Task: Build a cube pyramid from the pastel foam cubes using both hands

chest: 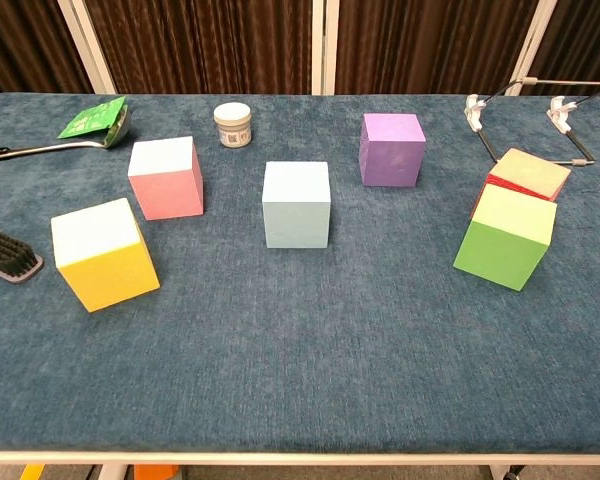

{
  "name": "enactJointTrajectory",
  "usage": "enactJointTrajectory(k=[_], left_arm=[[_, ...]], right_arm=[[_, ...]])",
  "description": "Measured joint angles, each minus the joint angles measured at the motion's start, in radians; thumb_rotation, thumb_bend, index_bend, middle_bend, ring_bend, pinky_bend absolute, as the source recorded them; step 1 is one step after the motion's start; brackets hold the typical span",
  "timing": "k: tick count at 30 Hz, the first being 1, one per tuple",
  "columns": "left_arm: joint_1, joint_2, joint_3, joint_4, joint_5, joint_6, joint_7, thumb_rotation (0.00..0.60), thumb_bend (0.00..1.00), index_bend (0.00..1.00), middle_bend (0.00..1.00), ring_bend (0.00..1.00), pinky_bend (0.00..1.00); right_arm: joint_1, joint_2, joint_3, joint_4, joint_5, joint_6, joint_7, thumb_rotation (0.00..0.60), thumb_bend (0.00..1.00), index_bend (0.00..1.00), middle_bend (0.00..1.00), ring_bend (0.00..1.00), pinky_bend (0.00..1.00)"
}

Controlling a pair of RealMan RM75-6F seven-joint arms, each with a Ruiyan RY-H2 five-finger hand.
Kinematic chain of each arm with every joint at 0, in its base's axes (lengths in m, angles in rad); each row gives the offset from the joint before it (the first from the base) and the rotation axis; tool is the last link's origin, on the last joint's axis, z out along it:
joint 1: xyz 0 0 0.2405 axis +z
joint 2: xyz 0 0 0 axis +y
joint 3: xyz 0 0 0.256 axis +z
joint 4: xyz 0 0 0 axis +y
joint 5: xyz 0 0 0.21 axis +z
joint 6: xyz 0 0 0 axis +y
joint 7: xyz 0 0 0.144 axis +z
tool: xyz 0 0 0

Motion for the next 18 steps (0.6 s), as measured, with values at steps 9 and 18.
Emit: enactJointTrajectory(k=[9, 18], left_arm=[[-0.003, 0.001, -0.005, -0.007, -0.008, -0.004, 0.006, 0.6, 0.0, 0.05, 0.03, 0.02, 0.14], [-0.012, 0.002, -0.01, 0.001, -0.014, -0.016, -0.007, 0.6, 0.0, 0.05, 0.03, 0.02, 0.14]], right_arm=[[0.155, 0.006, 0.037, -0.034, 0.006, -0.179, -0.096, 0.6, 0.14, 0.0, 0.04, 0.0, 0.0], [0.302, -0.033, 0.128, -0.027, 0.161, -0.322, -0.078, 0.6, 0.13, 0.0, 0.04, 0.0, 0.0]])
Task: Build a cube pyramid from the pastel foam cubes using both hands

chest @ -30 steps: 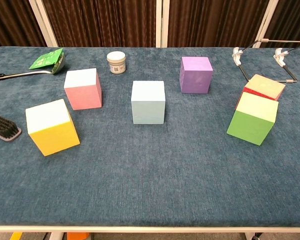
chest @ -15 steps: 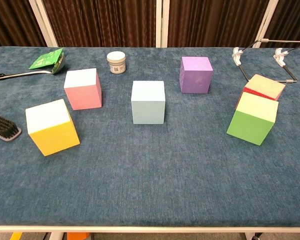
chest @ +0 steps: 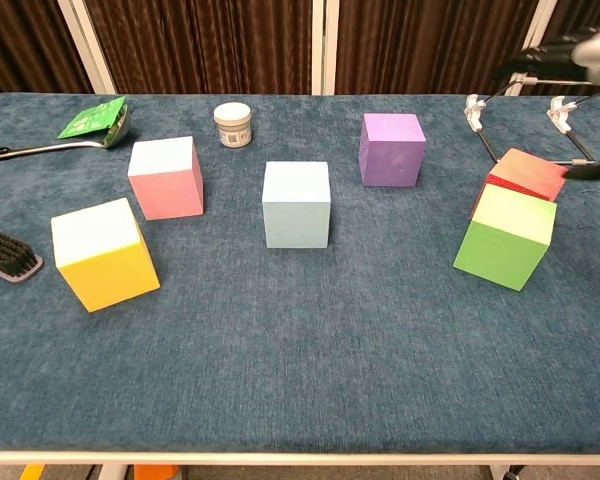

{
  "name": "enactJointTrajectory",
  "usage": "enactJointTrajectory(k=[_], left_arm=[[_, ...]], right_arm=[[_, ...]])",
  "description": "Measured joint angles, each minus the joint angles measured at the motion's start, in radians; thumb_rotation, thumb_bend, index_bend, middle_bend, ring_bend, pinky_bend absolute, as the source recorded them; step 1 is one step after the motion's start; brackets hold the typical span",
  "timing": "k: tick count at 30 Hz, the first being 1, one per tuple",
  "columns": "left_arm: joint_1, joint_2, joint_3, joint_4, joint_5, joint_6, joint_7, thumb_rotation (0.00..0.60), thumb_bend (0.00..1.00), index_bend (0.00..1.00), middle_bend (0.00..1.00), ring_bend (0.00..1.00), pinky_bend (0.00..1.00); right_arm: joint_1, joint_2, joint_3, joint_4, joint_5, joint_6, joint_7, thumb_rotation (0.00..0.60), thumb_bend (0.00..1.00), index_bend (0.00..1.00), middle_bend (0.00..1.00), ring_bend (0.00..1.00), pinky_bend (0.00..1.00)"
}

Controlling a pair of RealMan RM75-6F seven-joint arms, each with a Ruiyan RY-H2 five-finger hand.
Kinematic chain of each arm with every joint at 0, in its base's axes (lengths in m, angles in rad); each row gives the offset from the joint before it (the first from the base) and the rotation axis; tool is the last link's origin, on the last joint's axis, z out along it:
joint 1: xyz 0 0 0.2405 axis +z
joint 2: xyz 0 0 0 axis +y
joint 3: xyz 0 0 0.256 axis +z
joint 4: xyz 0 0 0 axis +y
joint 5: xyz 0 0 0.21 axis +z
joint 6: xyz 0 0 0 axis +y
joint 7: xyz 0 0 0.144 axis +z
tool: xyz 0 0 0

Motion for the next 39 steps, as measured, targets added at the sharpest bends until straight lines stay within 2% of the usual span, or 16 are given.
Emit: enactJointTrajectory(k=[9, 14, 20, 24, 28, 30, 39], left_arm=[[0.007, -0.003, 0.003, 0.029, -0.011, -0.003, -0.036, 0.6, 0.0, 0.05, 0.03, 0.02, 0.14], [0.009, 0.002, 0.005, 0.044, -0.009, -0.002, -0.056, 0.6, 0.0, 0.05, 0.03, 0.02, 0.14], [0.004, 0.009, 0.004, 0.053, -0.007, -0.01, -0.07, 0.6, 0.0, 0.05, 0.03, 0.02, 0.14], [0.0, 0.007, 0.005, 0.064, -0.008, -0.021, -0.078, 0.6, 0.0, 0.05, 0.03, 0.02, 0.14], [-0.002, 0.002, 0.006, 0.074, -0.01, -0.025, -0.085, 0.6, 0.0, 0.05, 0.03, 0.02, 0.14], [-0.002, 0.0, 0.007, 0.078, -0.011, -0.026, -0.088, 0.6, 0.0, 0.05, 0.03, 0.02, 0.14], [-0.003, -0.014, 0.008, 0.09, -0.02, -0.035, -0.089, 0.6, 0.0, 0.05, 0.03, 0.02, 0.14]], right_arm=[[0.183, -0.147, 0.075, 0.138, 0.276, -0.151, -0.066, 0.6, 0.1, 0.0, 0.05, 0.0, 0.0], [0.287, -0.236, 0.089, 0.254, 0.437, -0.229, -0.108, 0.6, 0.1, 0.0, 0.06, 0.0, 0.0], [0.372, -0.344, 0.094, 0.365, 0.564, -0.263, -0.118, 0.6, 0.1, 0.0, 0.08, 0.0, 0.0], [0.401, -0.382, 0.091, 0.41, 0.614, -0.265, -0.109, 0.6, 0.1, 0.0, 0.11, 0.0, 0.0], [0.423, -0.411, 0.078, 0.447, 0.643, -0.256, -0.109, 0.6, 0.13, 0.0, 0.22, 0.0, 0.0], [0.428, -0.422, 0.071, 0.458, 0.642, -0.242, -0.109, 0.6, 0.15, 0.0, 0.27, 0.0, 0.0], [0.437, -0.462, 0.04, 0.509, 0.618, -0.214, -0.097, 0.6, 0.21, 0.0, 0.35, 0.0, 0.0]])
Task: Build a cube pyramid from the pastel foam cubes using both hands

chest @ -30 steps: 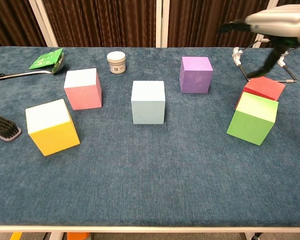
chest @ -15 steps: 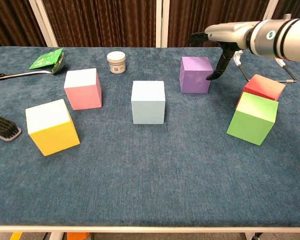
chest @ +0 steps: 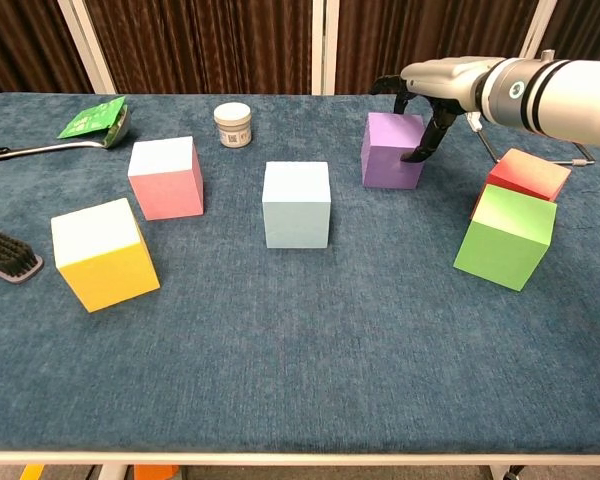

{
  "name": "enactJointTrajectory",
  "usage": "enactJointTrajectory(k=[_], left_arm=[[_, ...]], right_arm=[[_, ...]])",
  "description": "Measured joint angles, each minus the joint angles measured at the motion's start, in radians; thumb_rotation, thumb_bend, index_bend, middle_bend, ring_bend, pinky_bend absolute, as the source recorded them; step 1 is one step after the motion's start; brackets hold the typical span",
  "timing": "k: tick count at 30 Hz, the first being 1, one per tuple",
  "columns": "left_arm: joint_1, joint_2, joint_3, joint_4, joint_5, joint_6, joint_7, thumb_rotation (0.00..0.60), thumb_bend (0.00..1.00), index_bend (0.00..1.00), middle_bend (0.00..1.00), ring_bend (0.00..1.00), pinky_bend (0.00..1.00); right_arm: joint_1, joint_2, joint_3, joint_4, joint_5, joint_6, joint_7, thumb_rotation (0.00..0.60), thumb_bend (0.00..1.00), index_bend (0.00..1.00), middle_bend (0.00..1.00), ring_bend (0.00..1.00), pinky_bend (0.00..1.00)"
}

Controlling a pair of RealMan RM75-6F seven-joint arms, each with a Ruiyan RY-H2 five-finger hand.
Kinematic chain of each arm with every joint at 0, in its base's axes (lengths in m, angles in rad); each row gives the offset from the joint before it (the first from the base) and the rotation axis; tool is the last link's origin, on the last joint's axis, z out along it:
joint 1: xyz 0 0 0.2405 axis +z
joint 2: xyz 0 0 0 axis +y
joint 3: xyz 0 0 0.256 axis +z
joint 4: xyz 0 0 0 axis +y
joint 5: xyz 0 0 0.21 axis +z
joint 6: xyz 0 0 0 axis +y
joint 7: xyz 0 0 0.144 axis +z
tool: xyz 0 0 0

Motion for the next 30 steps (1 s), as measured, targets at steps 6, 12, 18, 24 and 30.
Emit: enactJointTrajectory(k=[6, 12, 18, 24, 30], left_arm=[[0.003, 0.01, 0.002, -0.012, 0.005, 0.007, 0.007, 0.6, 0.0, 0.05, 0.03, 0.02, 0.14], [-0.008, 0.004, 0.003, -0.014, 0.006, -0.011, 0.01, 0.6, 0.0, 0.05, 0.03, 0.02, 0.14], [-0.018, -0.003, 0.003, -0.015, 0.011, -0.019, 0.02, 0.6, 0.0, 0.05, 0.03, 0.02, 0.14], [-0.016, 0.005, 0.002, -0.025, 0.017, -0.008, 0.025, 0.6, 0.0, 0.05, 0.03, 0.02, 0.14], [-0.012, 0.011, 0.005, -0.028, 0.017, -0.003, 0.019, 0.6, 0.0, 0.05, 0.03, 0.02, 0.14]], right_arm=[[-0.016, 0.013, 0.005, -0.032, -0.066, 0.034, 0.059, 0.6, 0.23, 0.0, 0.4, 0.0, 0.0], [-0.045, 0.092, 0.002, -0.145, -0.126, 0.052, 0.11, 0.6, 0.23, 0.0, 0.41, 0.0, 0.0], [-0.075, 0.169, -0.014, -0.291, -0.149, 0.074, 0.119, 0.6, 0.23, 0.0, 0.42, 0.0, 0.0], [-0.096, 0.199, -0.044, -0.392, -0.181, 0.102, 0.113, 0.6, 0.22, 0.0, 0.47, 0.02, 0.0], [-0.11, 0.183, -0.078, -0.419, -0.22, 0.146, 0.072, 0.6, 0.22, 0.0, 0.49, 0.04, 0.0]])
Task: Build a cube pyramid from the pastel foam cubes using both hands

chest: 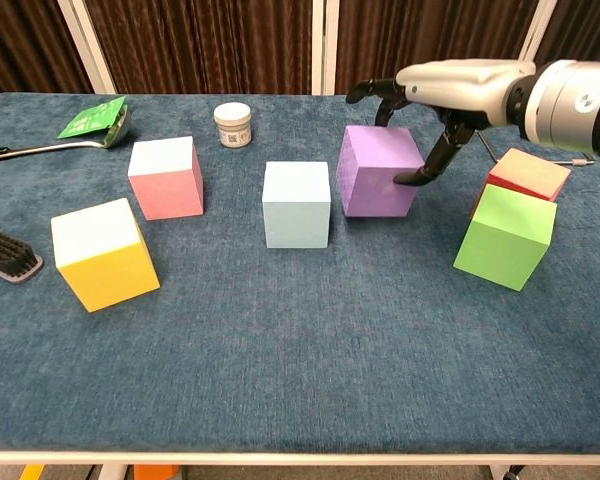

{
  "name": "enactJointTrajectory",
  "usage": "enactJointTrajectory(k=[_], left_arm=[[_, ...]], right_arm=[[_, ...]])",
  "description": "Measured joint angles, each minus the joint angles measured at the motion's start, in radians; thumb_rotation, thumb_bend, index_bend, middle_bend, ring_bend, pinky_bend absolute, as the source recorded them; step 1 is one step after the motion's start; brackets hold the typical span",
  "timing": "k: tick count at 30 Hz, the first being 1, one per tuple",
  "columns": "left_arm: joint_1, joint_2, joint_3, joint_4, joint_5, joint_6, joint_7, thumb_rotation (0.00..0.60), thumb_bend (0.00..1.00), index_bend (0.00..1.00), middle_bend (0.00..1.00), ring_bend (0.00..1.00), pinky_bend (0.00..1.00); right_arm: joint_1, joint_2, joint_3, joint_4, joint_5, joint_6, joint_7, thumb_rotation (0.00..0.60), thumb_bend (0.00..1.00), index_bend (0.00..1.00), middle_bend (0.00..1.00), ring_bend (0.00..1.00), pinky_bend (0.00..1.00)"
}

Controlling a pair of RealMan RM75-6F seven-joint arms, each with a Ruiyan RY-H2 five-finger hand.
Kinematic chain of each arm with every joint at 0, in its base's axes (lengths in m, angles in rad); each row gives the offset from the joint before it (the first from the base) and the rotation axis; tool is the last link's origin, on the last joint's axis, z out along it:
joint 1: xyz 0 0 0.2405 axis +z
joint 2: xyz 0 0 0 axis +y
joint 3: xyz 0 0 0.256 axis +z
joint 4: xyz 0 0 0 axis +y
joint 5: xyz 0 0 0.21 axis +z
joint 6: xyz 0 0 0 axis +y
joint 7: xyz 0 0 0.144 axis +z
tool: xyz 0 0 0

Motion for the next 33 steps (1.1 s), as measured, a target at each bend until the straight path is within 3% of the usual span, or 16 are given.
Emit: enactJointTrajectory(k=[33], left_arm=[[0.009, 0.001, 0.009, 0.042, 0.023, 0.019, -0.072, 0.6, 0.0, 0.05, 0.03, 0.02, 0.14]], right_arm=[[0.001, -0.096, -0.003, -0.099, 0.21, 0.161, -0.239, 0.6, 0.22, 0.0, 0.52, 0.06, 0.0]])
